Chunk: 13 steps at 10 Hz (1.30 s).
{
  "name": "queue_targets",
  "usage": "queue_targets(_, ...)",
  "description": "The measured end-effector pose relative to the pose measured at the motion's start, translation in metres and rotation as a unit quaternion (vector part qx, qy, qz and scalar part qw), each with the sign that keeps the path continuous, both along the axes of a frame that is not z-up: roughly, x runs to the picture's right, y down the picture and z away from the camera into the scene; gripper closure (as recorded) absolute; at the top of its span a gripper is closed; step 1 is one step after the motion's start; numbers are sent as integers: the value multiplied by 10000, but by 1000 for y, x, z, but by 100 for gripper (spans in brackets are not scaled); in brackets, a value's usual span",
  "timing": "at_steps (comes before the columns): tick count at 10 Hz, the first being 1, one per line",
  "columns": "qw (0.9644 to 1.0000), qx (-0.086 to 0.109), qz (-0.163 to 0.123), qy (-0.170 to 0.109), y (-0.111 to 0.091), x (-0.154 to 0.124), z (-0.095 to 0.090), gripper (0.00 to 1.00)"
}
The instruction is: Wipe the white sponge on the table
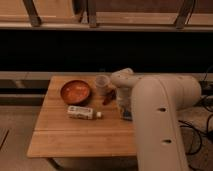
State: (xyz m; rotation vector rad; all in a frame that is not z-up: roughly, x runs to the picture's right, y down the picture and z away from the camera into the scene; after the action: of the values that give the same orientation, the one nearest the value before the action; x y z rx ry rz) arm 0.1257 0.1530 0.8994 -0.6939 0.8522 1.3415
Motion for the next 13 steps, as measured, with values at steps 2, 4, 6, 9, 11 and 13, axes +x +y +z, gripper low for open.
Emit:
queue_targets(2,9998,116,-90,-127,-15,-12,15,100)
queue_targets(4,9990,156,-123,-392,-22,-39,20,100)
queue_targets(6,9975,111,-118,-693,-17,-69,11,100)
queue_targets(9,9953,50,-93,-967,-7,-95,-14,91)
queue_targets(11,9965,217,-135,-797,-18,-81,-23,71)
queue_targets(13,9967,224,-128,-773,-18,-78,-22,67)
